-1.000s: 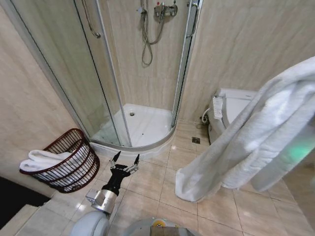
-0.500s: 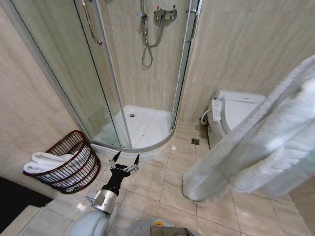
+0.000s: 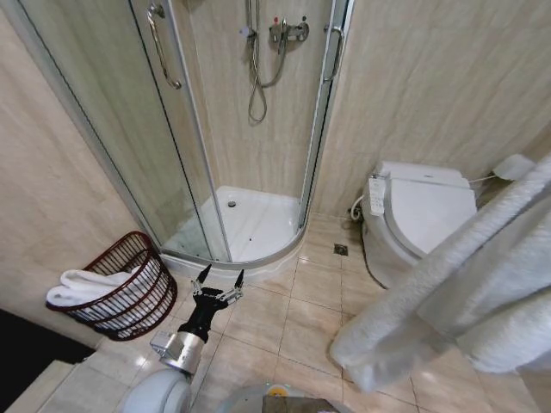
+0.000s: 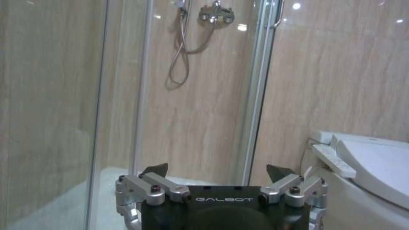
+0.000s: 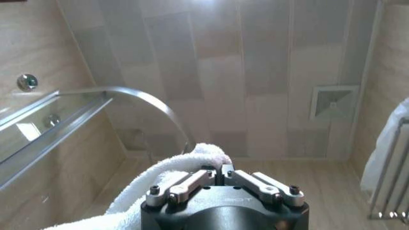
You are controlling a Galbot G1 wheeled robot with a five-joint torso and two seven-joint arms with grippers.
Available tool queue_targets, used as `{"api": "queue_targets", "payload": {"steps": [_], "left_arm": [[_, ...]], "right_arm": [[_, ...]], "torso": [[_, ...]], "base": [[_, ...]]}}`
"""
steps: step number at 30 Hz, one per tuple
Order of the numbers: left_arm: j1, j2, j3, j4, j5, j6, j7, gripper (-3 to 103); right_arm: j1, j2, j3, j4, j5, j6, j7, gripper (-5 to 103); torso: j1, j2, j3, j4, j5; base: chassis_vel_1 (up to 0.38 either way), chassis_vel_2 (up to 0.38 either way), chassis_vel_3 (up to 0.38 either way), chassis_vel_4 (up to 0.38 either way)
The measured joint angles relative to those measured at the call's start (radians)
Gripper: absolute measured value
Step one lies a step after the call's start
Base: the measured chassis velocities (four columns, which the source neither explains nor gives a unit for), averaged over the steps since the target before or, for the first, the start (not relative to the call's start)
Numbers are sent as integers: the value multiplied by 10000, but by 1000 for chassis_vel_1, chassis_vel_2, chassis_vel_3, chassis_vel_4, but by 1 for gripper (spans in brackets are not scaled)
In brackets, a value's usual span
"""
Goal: Discard the used towel into the hamper.
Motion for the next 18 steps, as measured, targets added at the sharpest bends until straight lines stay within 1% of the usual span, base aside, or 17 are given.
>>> {"api": "queue_targets", "payload": {"steps": [8, 11, 14, 18], "left_arm": [[0, 0, 0, 0, 0, 0, 0, 100], [0, 0, 0, 0, 0, 0, 0, 100], [0, 1, 0, 0, 0, 0, 0, 100], [1, 0, 0, 0, 0, 0, 0, 100]], "right_arm": [[-164, 59, 106, -88, 85, -179, 142, 3], [-107, 326, -189, -44, -47, -241, 86, 3], [28, 447, -441, -4, -157, -295, 115, 3], [142, 457, -607, -84, -269, -315, 118, 3]], "torso": [[125, 336, 211, 0, -5], [177, 481, 306, -1, 1], [223, 592, 369, 1, -3], [283, 748, 465, 1, -3]], "base": [[0, 0, 0, 0], [0, 0, 0, 0], [0, 0, 0, 0], [0, 0, 0, 0]]}}
